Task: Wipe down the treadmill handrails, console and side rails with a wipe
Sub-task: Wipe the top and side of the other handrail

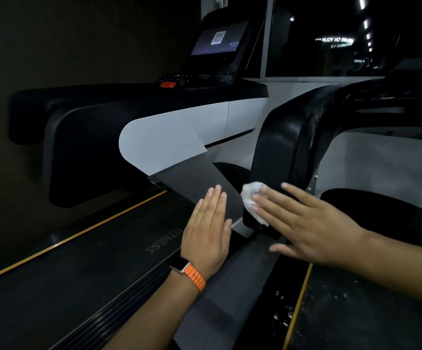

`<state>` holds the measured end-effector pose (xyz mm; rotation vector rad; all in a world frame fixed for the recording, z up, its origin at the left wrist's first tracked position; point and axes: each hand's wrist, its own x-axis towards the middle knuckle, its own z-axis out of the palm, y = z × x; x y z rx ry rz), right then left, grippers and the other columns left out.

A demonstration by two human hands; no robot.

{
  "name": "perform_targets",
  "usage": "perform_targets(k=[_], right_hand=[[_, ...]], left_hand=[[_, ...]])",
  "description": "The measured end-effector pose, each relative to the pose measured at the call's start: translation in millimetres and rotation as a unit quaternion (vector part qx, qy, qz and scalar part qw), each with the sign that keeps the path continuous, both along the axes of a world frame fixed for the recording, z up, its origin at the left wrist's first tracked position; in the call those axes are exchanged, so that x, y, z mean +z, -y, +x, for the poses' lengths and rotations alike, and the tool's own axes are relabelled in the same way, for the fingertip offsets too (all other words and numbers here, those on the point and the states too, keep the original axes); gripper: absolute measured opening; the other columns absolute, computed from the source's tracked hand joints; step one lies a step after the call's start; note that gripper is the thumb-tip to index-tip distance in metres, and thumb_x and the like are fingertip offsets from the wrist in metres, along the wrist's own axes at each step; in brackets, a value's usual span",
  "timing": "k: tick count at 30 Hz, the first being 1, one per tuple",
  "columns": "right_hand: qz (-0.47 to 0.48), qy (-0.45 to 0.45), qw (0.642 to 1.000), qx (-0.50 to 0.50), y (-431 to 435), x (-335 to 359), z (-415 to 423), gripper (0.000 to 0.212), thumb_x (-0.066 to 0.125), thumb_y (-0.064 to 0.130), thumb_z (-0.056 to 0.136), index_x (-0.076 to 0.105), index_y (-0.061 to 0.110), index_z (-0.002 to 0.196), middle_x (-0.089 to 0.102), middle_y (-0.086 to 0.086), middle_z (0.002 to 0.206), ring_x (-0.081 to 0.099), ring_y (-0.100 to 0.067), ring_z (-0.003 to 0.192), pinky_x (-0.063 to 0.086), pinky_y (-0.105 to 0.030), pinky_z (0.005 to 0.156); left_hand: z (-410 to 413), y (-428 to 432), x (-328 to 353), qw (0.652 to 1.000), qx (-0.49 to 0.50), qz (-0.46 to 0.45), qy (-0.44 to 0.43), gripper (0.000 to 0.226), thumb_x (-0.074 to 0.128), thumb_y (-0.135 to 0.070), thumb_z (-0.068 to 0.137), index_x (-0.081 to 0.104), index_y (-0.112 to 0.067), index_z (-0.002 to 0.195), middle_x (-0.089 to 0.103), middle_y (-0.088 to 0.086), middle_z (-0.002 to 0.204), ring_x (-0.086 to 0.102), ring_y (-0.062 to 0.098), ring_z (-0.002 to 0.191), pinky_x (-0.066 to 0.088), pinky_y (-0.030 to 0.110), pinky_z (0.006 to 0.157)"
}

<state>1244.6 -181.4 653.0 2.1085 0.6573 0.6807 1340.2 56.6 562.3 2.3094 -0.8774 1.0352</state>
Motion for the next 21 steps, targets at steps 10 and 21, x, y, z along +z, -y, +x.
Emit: perform_targets(k=[10,21], right_hand=[[-0.043,-0.034,0.997,0.049,29.4,-2.3,-16.5,0.08,0.028,0.063,0.108,0.017,0.009,0.166,0.016,-0.016,0.173,0.007,-0.031,0.161,0.003,-0.051,0.13],[0.0,-0.019,0.999,0.047,21.4,-7.7,-15.6,0.084,0.032,0.068,0.106,0.027,0.008,0.164,0.023,-0.014,0.171,0.015,-0.03,0.16,0.01,-0.051,0.129]], left_hand=[[-8.5,23.4,0.2,0.999,-0.035,-0.004,0.014,0.058,0.038,-0.028,0.105,0.035,-0.004,0.157,0.029,0.011,0.167,0.024,0.021,0.156,0.028,0.043,0.125],[-10.1,52.5,8.3,0.999,-0.045,-0.017,0.013,0.059,0.039,-0.025,0.103,0.034,-0.001,0.157,0.023,0.013,0.169,0.019,0.022,0.157,0.027,0.044,0.125]])
